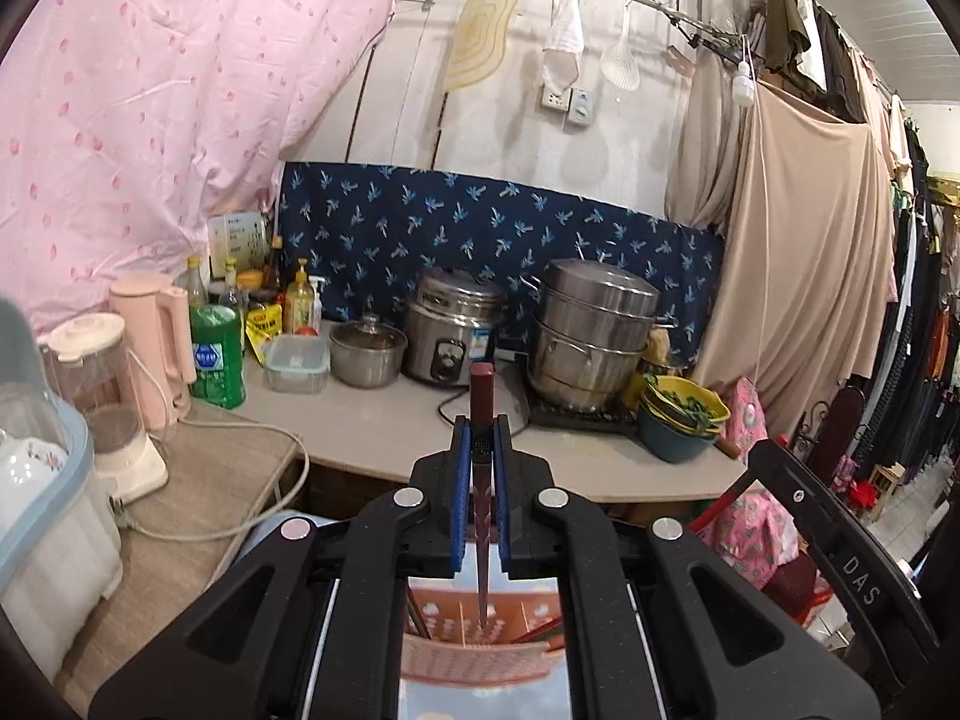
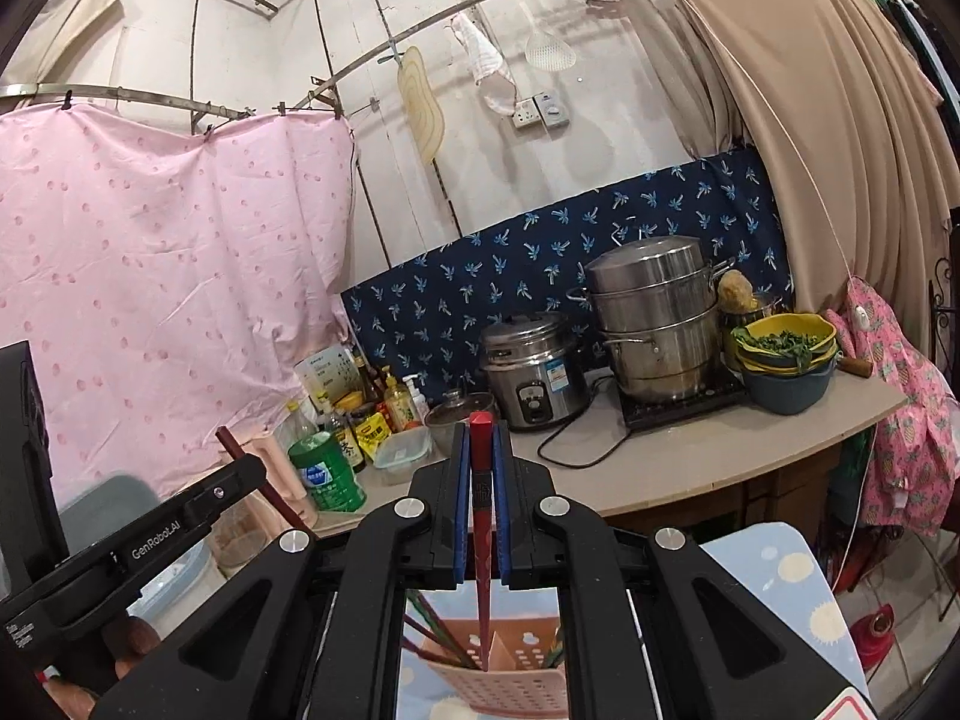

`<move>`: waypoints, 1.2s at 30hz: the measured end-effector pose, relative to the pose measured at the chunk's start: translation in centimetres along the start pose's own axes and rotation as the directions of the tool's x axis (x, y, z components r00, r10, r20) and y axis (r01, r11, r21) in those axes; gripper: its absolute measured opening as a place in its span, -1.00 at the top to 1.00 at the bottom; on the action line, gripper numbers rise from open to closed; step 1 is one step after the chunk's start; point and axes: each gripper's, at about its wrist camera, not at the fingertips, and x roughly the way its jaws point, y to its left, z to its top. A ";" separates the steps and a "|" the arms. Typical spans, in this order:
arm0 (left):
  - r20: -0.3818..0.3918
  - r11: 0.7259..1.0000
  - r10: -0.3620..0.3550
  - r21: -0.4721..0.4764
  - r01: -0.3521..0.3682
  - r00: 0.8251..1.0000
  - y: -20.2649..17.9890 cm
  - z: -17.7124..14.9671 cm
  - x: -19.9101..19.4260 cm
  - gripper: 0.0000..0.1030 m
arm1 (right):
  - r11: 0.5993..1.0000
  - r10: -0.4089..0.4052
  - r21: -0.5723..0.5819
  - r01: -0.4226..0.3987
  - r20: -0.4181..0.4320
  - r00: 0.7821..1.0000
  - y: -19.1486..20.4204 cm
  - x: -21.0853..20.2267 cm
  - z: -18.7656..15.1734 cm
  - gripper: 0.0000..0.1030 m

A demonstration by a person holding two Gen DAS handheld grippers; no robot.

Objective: Organize utensils
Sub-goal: 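Lift both held chopsticks into the pink basket and open both tools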

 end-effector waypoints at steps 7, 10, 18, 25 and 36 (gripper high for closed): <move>-0.033 0.999 0.041 0.018 -0.040 0.999 1.0 -1.2 3.1 0.87 | 1.000 -0.031 0.002 0.031 -0.047 0.998 -1.5 3.9 -1.8 0.87; -0.077 0.999 0.047 0.012 -0.046 0.996 1.6 -2.7 4.5 0.87 | 0.999 -0.037 0.013 0.038 -0.088 0.995 -2.2 5.2 -3.6 0.87; -0.154 0.999 0.048 0.013 -0.046 0.987 2.3 -5.8 6.7 0.87 | 0.999 -0.048 0.004 0.050 -0.171 0.984 -2.4 7.4 -7.3 0.87; -0.182 0.999 0.045 0.002 -0.045 0.982 2.5 -7.0 7.0 0.84 | 0.998 -0.059 0.018 0.065 -0.209 0.976 -2.9 7.8 -8.7 0.78; -0.183 0.999 0.048 0.013 -0.046 0.982 2.1 -7.6 5.3 0.74 | 0.998 -0.053 0.024 0.059 -0.207 0.977 -3.0 5.5 -8.9 0.76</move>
